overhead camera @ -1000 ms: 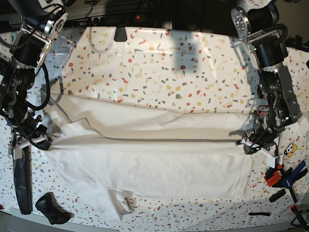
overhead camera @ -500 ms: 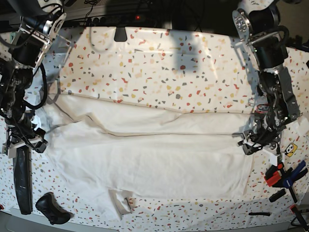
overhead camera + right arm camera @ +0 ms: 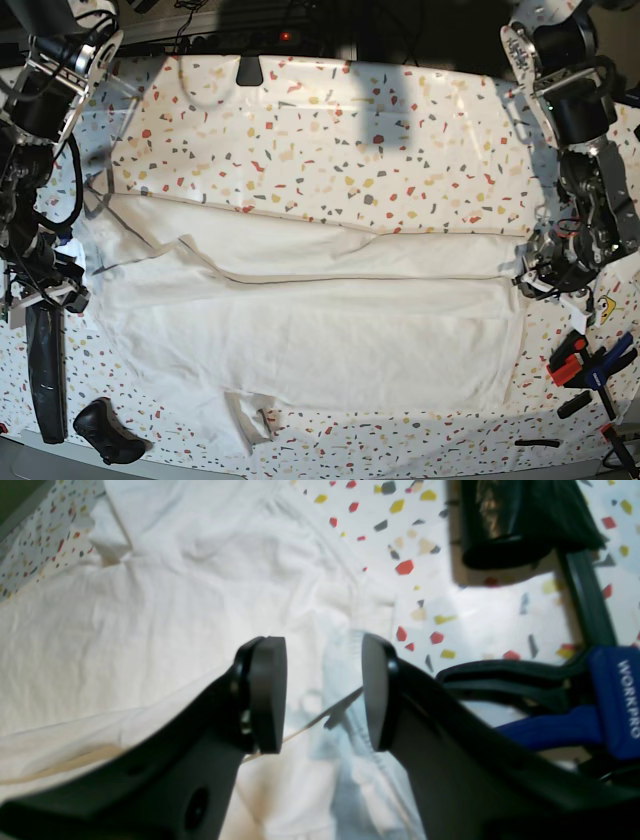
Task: Fold the T-shirt properly
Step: 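Lower the folded edge onto the shirt and open both grippers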
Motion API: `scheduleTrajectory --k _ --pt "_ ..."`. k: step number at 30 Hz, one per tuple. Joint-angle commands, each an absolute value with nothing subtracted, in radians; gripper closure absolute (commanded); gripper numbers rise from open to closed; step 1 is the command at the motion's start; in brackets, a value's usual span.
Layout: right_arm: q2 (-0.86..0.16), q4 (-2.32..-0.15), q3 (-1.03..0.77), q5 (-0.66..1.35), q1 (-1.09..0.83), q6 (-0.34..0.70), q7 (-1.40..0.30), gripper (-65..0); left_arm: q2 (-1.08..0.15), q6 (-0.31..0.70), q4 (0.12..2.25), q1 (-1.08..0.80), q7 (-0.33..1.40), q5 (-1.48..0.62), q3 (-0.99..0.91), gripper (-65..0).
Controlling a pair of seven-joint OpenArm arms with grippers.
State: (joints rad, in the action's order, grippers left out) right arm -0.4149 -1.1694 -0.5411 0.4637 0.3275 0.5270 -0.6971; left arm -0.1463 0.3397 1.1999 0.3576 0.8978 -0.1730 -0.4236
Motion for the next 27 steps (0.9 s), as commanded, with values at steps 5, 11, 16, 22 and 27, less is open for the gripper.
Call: scheduleTrajectory --k 5,11,16,22,27 --pt "-0.437 -1.183 -0.543 0.479 0.355 0.526 -0.717 -25.3 -0.184 0.344 1.222 0.388 0.918 -0.215 -0.424 -29.7" --pt "-0.438 -1.184 -0.543 0.483 0.355 0.545 -0.811 -25.3 -0.181 0.344 1.221 0.384 0.945 -0.242 -0.424 -29.7" --pt "-0.437 -1.184 -0.543 0.529 0.355 0.56 -0.834 -25.3 -0.18 0.344 1.217 0.381 0.949 -0.198 -0.424 -29.7" --pt "-0.438 -1.183 -0.544 0.587 0.355 0.56 -0.86 -25.3 -0.181 0.345 1.091 0.382 0.939 -0.233 -0.424 -29.7" --pt "-0.447 -1.183 -0.545 0.587 0.355 0.56 -0.859 -25.3 -0.181 0.36 0.975 0.382 0.939 -0.356 -0.424 -29.7"
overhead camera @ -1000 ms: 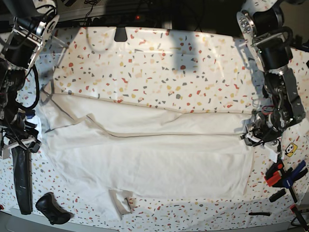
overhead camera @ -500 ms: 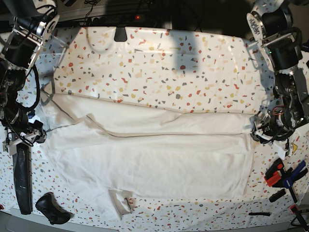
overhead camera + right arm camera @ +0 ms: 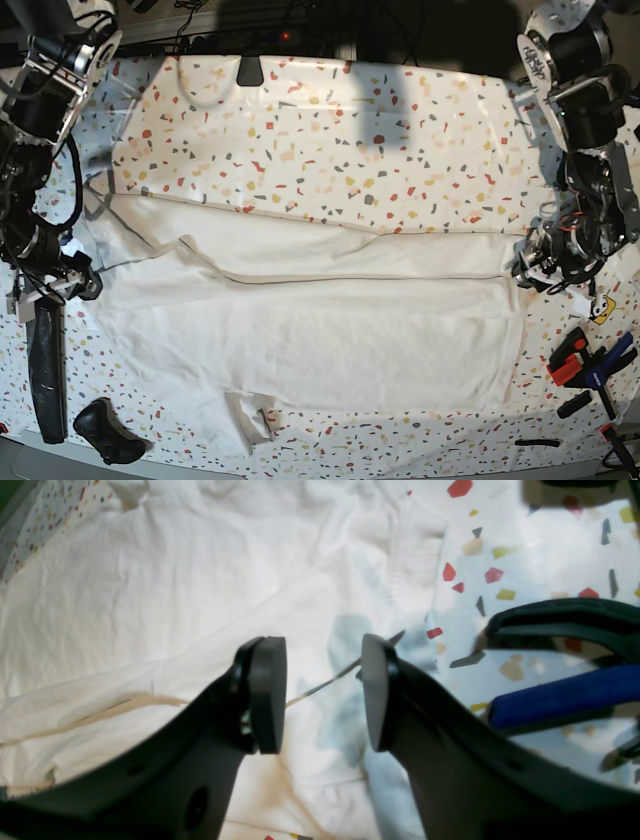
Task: Fold the T-shirt properly
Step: 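Lower the folded edge onto the shirt and open both grippers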
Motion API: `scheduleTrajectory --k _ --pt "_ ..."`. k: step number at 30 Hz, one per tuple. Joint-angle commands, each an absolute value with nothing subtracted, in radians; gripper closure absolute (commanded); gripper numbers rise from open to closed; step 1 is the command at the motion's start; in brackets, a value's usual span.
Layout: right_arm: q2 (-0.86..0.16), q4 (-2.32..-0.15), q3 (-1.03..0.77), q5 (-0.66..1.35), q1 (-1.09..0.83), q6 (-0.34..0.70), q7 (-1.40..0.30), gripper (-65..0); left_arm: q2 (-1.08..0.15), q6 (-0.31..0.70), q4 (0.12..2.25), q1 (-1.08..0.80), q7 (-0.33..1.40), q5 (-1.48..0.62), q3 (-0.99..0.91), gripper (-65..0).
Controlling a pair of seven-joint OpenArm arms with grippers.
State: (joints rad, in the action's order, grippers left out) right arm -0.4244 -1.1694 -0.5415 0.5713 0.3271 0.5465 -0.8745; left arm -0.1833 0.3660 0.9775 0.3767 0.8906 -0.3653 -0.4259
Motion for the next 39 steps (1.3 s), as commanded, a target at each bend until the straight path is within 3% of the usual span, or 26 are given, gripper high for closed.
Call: scheduleTrajectory --k 1,5,9,18,32,39 --pt "-0.449 -1.183 -0.55 0.587 0.355 0.56 -0.862 -25.3 -0.181 0.361 0.964 0.382 0.94 -0.375 -0.424 -29.7" --pt "-0.449 -1.184 -0.617 0.6 0.355 0.561 -0.92 -25.3 -0.181 0.368 0.955 0.383 0.968 -0.395 -0.424 -29.6" --pt "-0.463 -1.183 -0.746 0.76 0.347 0.601 -1.042 -25.3 -0.181 0.368 0.956 0.385 0.995 -0.395 -0.424 -29.0" --pt "-0.518 -1.183 -0.802 0.817 0.204 0.619 -1.048 -25.3 -0.181 0.368 0.956 0.385 0.994 -0.395 -0.424 -29.0" --pt "-0.384 -1.182 -0.803 0.799 0.107 0.641 -1.01 -25.3 -0.181 0.371 0.955 0.385 0.973 -0.395 -0.424 -29.0" --pt "-0.381 -1.181 -0.805 0.759 0.092 0.649 -0.972 -25.3 -0.181 0.371 0.956 0.385 0.972 -0.395 -0.424 -29.0"
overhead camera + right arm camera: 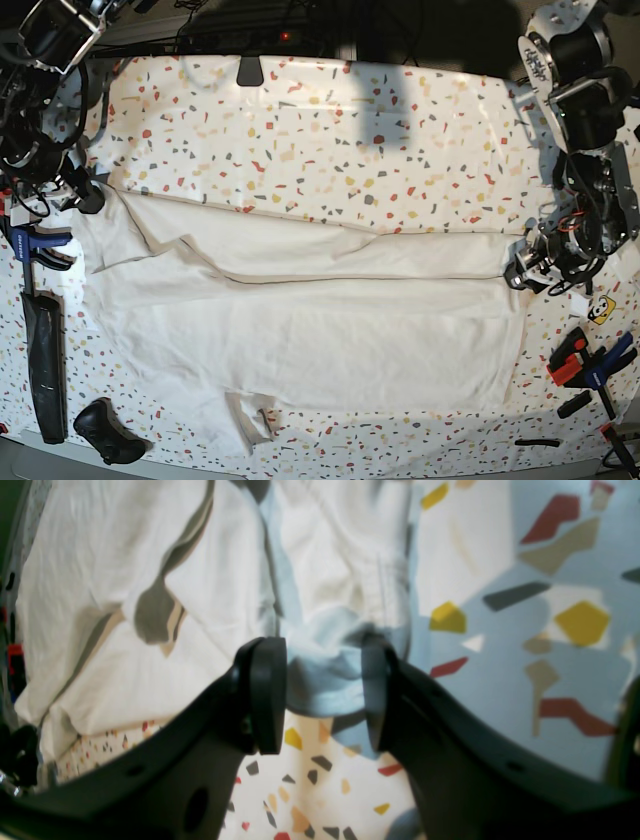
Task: Fold the T-shirt properly
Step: 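Lower the folded edge onto the shirt and open both grippers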
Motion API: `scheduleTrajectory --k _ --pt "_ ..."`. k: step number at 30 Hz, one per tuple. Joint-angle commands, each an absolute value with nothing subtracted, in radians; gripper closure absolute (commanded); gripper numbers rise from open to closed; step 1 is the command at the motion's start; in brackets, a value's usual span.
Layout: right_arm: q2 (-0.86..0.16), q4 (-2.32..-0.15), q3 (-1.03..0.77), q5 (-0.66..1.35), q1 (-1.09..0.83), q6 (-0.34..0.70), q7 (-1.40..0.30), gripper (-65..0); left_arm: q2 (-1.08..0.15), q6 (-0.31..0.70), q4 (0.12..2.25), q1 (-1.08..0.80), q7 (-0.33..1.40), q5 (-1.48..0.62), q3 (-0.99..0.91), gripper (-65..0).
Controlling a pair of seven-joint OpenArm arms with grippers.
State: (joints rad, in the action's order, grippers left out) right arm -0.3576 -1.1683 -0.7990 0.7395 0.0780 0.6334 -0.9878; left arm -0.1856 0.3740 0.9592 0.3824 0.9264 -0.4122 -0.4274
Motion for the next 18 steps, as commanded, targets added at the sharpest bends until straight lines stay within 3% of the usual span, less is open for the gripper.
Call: scheduleTrajectory --k 1,13,18 --pt "-0.382 -1.182 -0.805 0.759 0.092 0.648 -0.973 -25.3 -0.181 0.371 0.956 0.385 0.972 -0.395 -0.424 -29.0" --pt "-0.486 -1.182 -0.894 0.813 0.094 0.648 -1.053 -25.3 -0.181 0.371 0.956 0.385 0.971 -0.395 -0.424 -29.0" --pt "-0.479 -1.181 -0.916 0.827 0.091 0.648 -1.064 -25.3 -0.181 0.371 0.956 0.386 0.964 -0.395 -0.424 -29.0"
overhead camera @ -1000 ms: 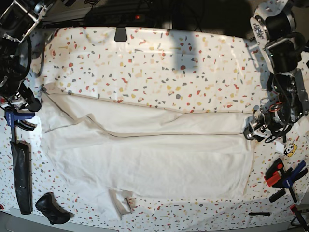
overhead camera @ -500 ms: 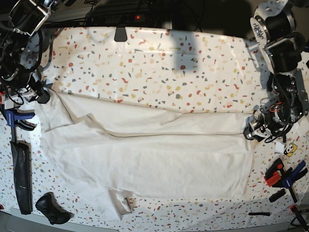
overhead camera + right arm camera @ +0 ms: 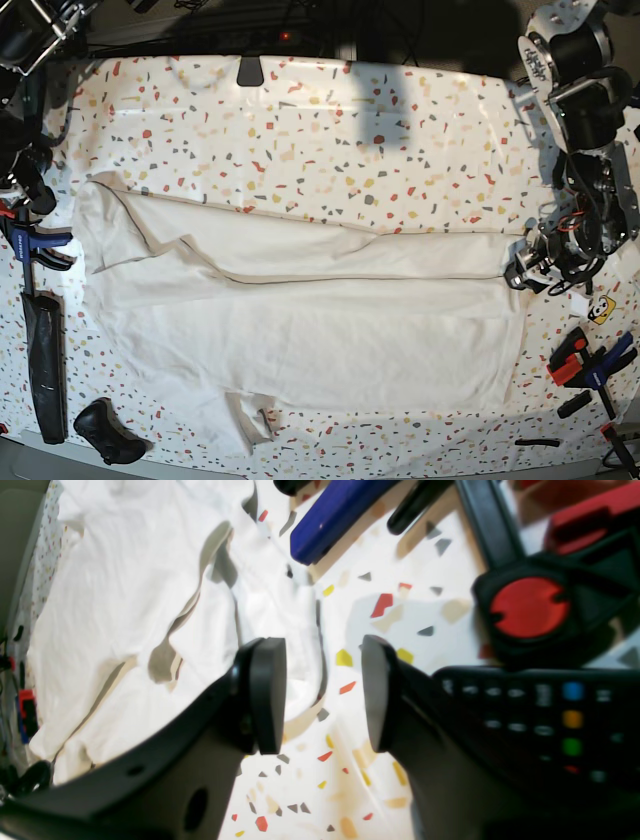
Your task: Fold the T-shirt properly
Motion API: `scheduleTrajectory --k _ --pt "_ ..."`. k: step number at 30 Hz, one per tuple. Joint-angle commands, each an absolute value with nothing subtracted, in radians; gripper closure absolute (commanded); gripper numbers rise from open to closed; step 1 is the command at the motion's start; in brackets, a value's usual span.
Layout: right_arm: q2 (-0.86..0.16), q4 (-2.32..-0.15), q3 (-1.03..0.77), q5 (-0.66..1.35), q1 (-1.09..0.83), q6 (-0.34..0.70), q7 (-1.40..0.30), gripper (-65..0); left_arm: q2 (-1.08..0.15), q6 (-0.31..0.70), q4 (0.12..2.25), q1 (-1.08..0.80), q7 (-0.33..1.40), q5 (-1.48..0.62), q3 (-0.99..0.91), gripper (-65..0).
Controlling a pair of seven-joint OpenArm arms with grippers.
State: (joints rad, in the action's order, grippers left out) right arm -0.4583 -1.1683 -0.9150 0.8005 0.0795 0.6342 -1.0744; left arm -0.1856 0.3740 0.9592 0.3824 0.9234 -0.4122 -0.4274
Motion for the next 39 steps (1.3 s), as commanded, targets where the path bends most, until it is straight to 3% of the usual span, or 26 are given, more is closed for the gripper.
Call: scheduleTrajectory --k 1,17,39 --pt "-0.471 -1.18 -0.912 0.827 0.091 0.649 -1.06 -25.3 -0.181 0.371 0.956 0.386 0.964 -0.395 -0.424 -29.0" --pt "-0.418 -0.951 -0.895 0.763 0.123 0.688 -0.916 -25.3 -0.181 0.371 0.956 0.386 0.942 -0.395 -0.424 -29.0" --pt "-0.382 -0.947 -0.788 0.762 0.183 0.69 -0.916 -25.2 -0.181 0.371 0.956 0.385 0.944 -0.395 -0.424 -28.0"
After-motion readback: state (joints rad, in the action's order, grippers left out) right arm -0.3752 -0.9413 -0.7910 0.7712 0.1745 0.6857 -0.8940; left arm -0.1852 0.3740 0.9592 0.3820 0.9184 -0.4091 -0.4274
